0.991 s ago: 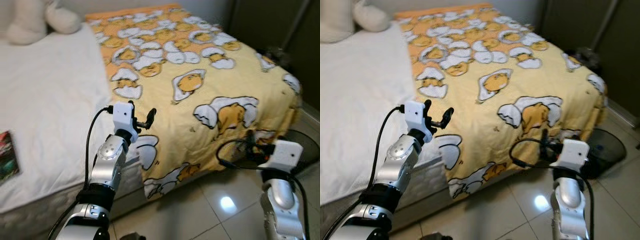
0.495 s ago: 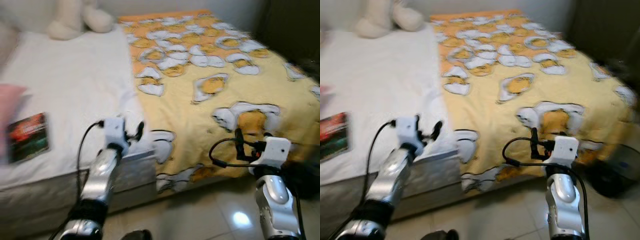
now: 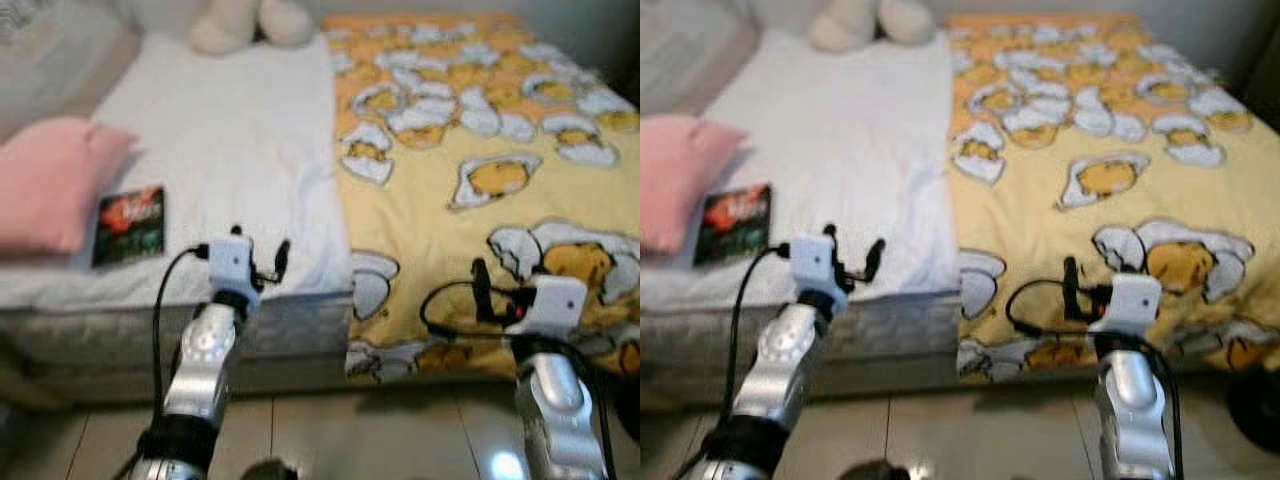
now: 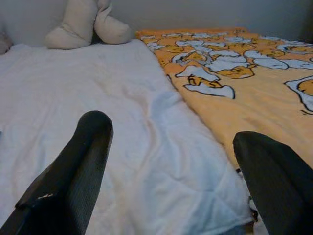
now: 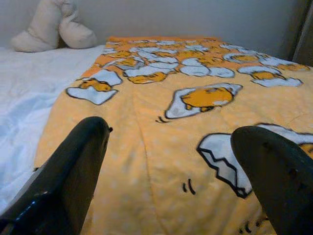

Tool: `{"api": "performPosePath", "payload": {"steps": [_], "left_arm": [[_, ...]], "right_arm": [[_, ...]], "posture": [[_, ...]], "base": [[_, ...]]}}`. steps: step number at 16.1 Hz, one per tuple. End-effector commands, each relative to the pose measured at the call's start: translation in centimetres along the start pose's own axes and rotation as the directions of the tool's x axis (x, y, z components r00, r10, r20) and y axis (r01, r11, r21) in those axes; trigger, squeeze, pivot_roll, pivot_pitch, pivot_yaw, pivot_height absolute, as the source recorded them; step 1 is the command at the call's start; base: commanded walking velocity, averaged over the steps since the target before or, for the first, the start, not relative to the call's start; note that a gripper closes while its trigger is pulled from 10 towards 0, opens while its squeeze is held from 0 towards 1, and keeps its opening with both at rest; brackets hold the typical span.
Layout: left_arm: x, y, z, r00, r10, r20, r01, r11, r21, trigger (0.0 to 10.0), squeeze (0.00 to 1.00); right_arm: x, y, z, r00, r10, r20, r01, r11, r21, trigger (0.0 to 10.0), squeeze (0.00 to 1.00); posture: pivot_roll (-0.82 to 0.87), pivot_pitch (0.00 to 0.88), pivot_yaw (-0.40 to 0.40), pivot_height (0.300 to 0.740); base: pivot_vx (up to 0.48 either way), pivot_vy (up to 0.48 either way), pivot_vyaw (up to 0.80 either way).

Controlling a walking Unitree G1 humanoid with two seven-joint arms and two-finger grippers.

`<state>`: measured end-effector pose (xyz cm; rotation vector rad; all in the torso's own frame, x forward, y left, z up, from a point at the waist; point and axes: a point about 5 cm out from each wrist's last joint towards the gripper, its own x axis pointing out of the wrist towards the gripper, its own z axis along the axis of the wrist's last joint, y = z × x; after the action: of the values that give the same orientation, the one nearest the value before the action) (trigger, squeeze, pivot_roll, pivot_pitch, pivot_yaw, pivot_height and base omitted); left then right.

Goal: Clean up the room

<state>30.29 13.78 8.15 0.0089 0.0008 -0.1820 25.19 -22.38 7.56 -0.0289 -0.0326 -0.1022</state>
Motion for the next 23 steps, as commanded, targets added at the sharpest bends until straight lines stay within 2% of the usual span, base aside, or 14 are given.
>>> {"api": "performPosePath", "payload": {"steps": [1,6,9,12,15,18,23], "left_arm": [[0.0,0.9,0.1,0.999,0.035,-0.007,-0.035,0.999,0.023,10.0,0.0],[0.6,0.8,0.6,1.0,0.01,-0.007,-0.009,0.999,0.046,10.0,0.0],[1.1,-0.3,1.3,0.999,-0.031,0.027,0.03,0.999,0.046,10.0,0.0],[1.4,-1.0,1.7,0.997,-0.064,0.038,0.064,0.998,0.019,10.0,0.0],[1.3,-0.9,1.5,0.998,-0.056,0.029,0.057,0.998,-0.04,10.0,0.0],[1.2,-0.8,1.3,0.999,-0.035,0.013,0.035,0.999,0.004,10.0,0.0],[1.3,-0.1,0.7,1.0,0.005,-0.027,-0.005,1.0,-0.013,10.0,0.0]], "right_arm": [[-0.5,0.4,-0.6,1.0,0.008,-0.022,-0.008,1.0,0.003,10.0,0.1],[-0.8,1.0,-1.0,0.999,0.011,-0.033,-0.011,1.0,0.009,10.0,0.12],[-1.2,0.8,-1.3,0.999,0.017,-0.048,-0.017,1.0,-0.008,10.0,0.12],[-0.9,0.8,-1.1,0.999,0.024,-0.044,-0.025,1.0,-0.013,10.0,0.12],[-0.8,1.0,-1.2,0.998,0.034,-0.048,-0.034,0.999,-0.013,10.0,0.13],[-0.7,0.9,-1.3,0.998,0.033,-0.052,-0.034,0.999,-0.009,10.0,0.13],[-0.9,0.9,-1.5,0.998,0.022,-0.059,-0.022,1.0,0.0,10.0,0.13]], "posture": [[-0.1,0.0,0.049,0.73],[-0.11,0.0,0.068,0.73],[-0.11,0.0,0.052,0.73],[-0.1,0.0,0.04,0.73],[-0.09,0.0,0.037,0.73],[-0.09,0.0,0.038,0.73],[-0.1,0.0,0.045,0.73]], "base": [[0.0,0.0,0.54],[0.0,0.0,0.55],[0.0,0.0,0.54],[0.0,0.0,0.54],[0.431,0.0,0.54],[0.116,0.19,0.54],[0.0,0.0,0.54]]}}
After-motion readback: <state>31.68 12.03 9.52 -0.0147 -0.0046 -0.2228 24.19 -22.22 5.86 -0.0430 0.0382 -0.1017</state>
